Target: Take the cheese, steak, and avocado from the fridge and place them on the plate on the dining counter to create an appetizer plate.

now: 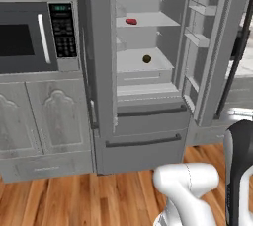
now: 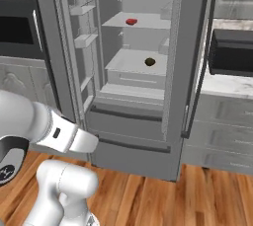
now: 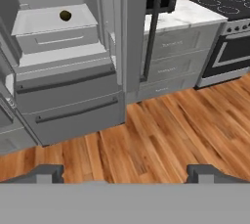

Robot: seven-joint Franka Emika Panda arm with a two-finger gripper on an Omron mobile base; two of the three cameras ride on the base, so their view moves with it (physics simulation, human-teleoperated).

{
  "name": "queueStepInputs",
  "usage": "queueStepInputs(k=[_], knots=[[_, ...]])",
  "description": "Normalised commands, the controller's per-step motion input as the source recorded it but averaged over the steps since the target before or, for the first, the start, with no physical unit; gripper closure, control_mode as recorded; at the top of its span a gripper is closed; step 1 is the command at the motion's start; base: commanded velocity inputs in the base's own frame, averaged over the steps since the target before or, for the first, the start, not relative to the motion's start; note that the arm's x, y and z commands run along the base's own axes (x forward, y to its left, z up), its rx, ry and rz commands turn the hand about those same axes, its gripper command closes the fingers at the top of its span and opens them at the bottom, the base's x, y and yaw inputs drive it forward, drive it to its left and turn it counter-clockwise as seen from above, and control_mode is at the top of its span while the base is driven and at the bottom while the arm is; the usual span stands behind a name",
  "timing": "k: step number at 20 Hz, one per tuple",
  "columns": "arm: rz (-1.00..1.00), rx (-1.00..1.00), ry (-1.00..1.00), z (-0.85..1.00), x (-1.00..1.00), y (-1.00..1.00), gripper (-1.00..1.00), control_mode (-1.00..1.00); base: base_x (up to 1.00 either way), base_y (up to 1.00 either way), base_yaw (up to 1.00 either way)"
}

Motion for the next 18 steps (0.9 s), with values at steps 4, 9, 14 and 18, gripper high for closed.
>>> queueStepInputs(k=[4, 9, 14, 18], knots=[[0.0, 0.0, 0.0, 0.0, 0.0, 0.0, -1.0, 1.0, 0.34, -0.05, 0.01], [0.0, 0.0, 0.0, 0.0, 0.0, 0.0, -1.0, 1.0, 0.93, 0.05, 0.03], [0.0, 0.0, 0.0, 0.0, 0.0, 0.0, -1.0, 1.0, 0.81, 0.02, 0.03], [0.0, 0.0, 0.0, 0.0, 0.0, 0.0, -1.0, 1.0, 0.38, 0.0, 0.03]])
